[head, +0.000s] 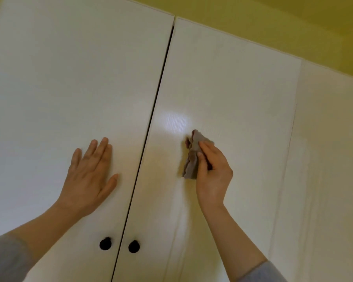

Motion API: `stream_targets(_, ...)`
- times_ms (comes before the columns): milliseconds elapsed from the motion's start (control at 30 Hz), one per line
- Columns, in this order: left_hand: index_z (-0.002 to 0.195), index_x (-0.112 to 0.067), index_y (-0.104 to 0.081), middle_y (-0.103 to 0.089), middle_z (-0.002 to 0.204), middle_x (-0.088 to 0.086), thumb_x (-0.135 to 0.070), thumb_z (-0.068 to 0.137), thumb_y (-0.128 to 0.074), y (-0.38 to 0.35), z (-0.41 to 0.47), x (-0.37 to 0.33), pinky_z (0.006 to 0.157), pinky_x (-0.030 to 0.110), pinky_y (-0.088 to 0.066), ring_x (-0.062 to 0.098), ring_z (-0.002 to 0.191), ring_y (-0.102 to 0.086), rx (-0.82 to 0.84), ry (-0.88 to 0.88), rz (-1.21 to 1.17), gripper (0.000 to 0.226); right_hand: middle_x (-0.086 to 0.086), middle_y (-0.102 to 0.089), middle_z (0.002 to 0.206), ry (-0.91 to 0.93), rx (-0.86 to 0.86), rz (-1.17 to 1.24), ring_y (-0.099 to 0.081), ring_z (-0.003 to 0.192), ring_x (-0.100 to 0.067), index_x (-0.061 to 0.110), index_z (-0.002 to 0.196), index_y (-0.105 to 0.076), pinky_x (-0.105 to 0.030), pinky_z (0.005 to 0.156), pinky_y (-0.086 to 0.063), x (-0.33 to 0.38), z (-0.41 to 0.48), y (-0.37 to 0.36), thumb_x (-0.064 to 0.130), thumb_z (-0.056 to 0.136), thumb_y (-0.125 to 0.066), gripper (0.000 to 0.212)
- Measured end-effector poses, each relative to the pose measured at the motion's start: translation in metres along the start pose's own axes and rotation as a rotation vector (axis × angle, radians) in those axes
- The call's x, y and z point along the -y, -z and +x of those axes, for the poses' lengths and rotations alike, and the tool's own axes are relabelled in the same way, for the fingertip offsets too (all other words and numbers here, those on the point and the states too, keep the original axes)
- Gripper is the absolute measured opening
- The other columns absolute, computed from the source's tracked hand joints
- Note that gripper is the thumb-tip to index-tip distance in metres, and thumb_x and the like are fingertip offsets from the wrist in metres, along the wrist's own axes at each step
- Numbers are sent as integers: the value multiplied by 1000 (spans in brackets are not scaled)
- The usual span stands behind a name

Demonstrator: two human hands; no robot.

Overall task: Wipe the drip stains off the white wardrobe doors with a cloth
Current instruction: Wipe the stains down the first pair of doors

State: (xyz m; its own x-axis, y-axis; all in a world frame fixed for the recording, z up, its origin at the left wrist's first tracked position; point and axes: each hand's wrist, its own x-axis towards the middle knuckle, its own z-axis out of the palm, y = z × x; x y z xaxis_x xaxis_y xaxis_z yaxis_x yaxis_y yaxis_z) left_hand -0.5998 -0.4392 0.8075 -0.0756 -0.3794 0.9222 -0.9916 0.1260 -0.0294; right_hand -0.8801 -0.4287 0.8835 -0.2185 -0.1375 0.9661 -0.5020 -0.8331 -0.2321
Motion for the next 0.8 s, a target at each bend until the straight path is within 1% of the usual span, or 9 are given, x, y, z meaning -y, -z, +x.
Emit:
stream_targets(133,158,-7,-15,-8,167,6,-54,100,-18,-7,-3,15,122,49,-6,25,154,-7,11,-37,78,74,0,-60,131,177,101,-111,-47,119,-2,9,121,-69,-3,105,-27,7,26,-47,8,94,-58,29)
stream_targets(167,158,-7,-14,-8,167,7,-53,100,-20,-8,-2,13,122,50,-6,26,153,-8,-6,-32,83,74,-4,-59,134,228,138,-147,-45,122,-4,7,121,-68,-5,106,-25,4,29,-56,9,93,-58,29)
stream_targets(200,158,-7,-14,-9,167,8,-53,99,-22,-9,-2,12,122,51,-7,26,153,-9,-29,-25,85,75,-9,-57,137,271,166,-187,-44,127,-10,6,123,-66,-11,109,-26,1,28,-68,11,94,-58,31)
stream_targets(267,157,-5,-17,-12,166,9,-52,98,-24,-11,-1,10,122,52,-7,28,153,-11,-71,-23,81,75,-15,-49,144,322,172,-262,-36,138,-21,4,131,-59,-31,115,-28,-7,20,-81,18,97,-52,38)
stream_targets(300,157,-5,-18,-13,166,10,-53,99,-22,-13,-1,10,122,53,-8,28,153,-12,-86,-26,79,75,-16,-47,146,336,154,-284,-30,140,-21,3,134,-56,-36,117,-26,-10,14,-86,21,98,-47,41)
stream_targets(367,157,-5,-18,-14,166,11,-54,100,-18,-17,-1,12,121,55,-10,29,153,-12,-113,-28,82,75,-13,-46,146,377,116,-281,-27,141,-20,2,134,-55,-33,120,-19,-15,1,-92,21,97,-44,43)
stream_targets(433,157,-5,-18,-13,165,11,-53,100,-20,-21,0,14,120,57,-12,29,153,-12,-135,-29,87,75,-8,-43,145,417,115,-255,-29,141,-19,2,133,-56,-28,121,-15,-18,-16,-96,18,96,-46,41)
stream_targets(633,157,-5,-17,-13,165,12,-52,98,-27,-25,1,17,120,58,-12,29,153,-12,-156,-52,114,76,-8,-58,137,512,178,-258,-48,132,-22,9,124,-66,-45,112,-37,-27,-64,-93,19,95,-56,32)
stream_targets(800,157,-5,-18,-14,165,12,-52,98,-28,-25,1,18,121,57,-11,29,153,-11,-156,-48,112,76,-7,-68,119,482,154,-282,-57,113,-17,9,104,-76,-41,105,-42,-5,-50,-86,26,94,-60,25)
